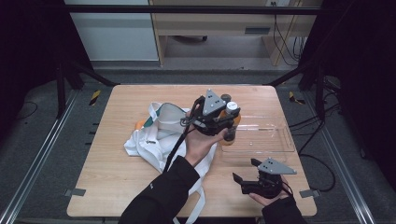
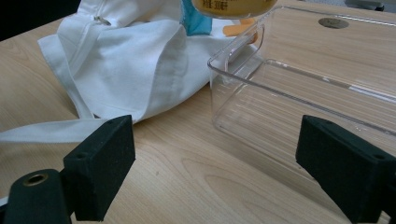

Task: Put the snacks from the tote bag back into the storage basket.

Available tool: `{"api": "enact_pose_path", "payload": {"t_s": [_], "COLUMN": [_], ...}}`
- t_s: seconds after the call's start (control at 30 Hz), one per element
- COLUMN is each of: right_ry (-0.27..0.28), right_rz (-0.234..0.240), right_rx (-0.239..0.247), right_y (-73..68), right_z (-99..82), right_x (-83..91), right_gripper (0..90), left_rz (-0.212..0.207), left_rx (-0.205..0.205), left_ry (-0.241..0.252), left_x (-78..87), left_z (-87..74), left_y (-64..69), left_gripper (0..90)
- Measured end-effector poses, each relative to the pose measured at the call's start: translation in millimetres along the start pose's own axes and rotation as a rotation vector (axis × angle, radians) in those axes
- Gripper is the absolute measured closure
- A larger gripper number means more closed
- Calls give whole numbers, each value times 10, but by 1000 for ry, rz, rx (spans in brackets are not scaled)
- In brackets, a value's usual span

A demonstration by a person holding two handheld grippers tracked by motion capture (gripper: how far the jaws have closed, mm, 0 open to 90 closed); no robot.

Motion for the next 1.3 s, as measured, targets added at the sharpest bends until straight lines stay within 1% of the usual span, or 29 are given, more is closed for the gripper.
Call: {"api": "enact_pose_path", "payload": {"t_s": [0.07, 0.3, 0.47, 0.63, 0.97, 1.0, 1.3], "right_ry": [-1, -1, -2, 0, 1, 2, -3], "right_rz": [2, 3, 4, 4, 5, 5, 3], "right_rx": [-1, -1, -3, 1, 4, 5, 3], "right_y": [-2, -8, -8, -7, -10, -10, -13], "right_z": [-1, -1, -3, -2, -1, -1, -6], "right_x": [0, 1, 1, 0, 0, -1, -2], "right_gripper": [120, 120, 120, 120, 120, 120, 120], "left_rz": [-2, -5, -8, -7, -15, -14, -23], "left_rx": [-5, -2, -13, -11, -10, -6, -8], "left_ry": [-5, -10, -28, -42, -64, -69, -87], "left_x": [-32, -129, -225, -287, -373, -391, -429], "left_z": [-3, -39, -108, -166, -272, -303, -418], "left_y": [17, 49, 68, 72, 83, 83, 79], "left_gripper": [590, 590, 590, 590, 590, 590, 590]}}
Point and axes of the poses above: each handheld gripper's, and its own axes: x roughly backward along the jaws, z roughly out of its top, y roughly to its right, the point moved 8 cm from there along -x, roughly forward along the jaws
